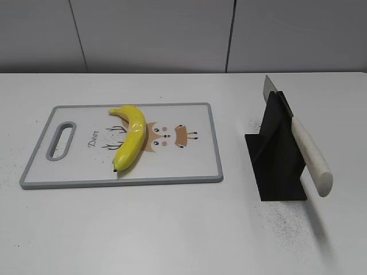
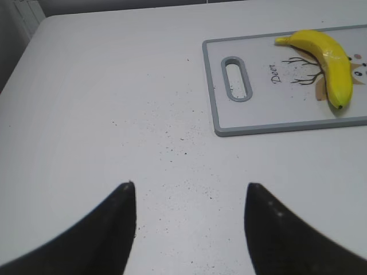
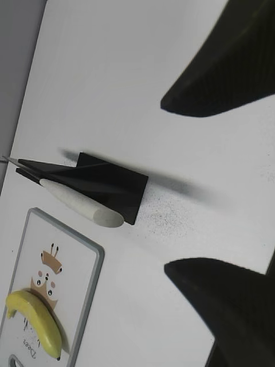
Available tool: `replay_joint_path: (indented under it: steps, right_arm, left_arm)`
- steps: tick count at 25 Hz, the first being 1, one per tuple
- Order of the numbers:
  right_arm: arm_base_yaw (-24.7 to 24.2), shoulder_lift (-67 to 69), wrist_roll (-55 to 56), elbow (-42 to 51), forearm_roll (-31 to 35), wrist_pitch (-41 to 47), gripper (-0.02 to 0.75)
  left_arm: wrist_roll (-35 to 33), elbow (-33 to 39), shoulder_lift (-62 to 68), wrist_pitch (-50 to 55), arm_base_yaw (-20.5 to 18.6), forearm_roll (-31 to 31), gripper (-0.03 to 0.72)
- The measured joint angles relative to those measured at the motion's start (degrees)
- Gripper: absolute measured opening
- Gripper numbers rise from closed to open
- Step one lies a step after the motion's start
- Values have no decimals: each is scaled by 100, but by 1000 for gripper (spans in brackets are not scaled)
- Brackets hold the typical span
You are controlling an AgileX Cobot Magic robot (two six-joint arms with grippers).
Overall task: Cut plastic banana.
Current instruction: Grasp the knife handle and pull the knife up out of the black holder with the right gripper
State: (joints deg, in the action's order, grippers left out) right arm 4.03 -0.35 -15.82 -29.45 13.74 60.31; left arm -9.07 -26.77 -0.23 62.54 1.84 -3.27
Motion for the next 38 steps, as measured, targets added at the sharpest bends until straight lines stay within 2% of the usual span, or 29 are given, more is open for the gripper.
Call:
replay_joint_path:
  steps: [7, 10, 16, 30, 34, 38]
  right_arm:
    - [0, 0, 85, 0, -24, -12, 579]
    - [0, 193, 923, -28, -305, -88, 577]
    - [0, 1551, 1436, -438, -386, -127, 577]
    - [37, 4820, 1471, -1995, -293, 419, 575]
    - [397, 5661, 1467, -2336, -336, 437, 575]
    - [1127, 6446, 1582, -2668, -450, 431, 574]
  left_arm:
    - [0, 1, 0, 0, 0, 0, 561]
    - [0, 1, 0, 0, 0, 0, 561]
    - [0, 1, 0, 0, 0, 0, 561]
    - [0, 1, 0, 0, 0, 0, 561]
    - [0, 1, 0, 0, 0, 0, 561]
    - [0, 1, 0, 0, 0, 11, 561]
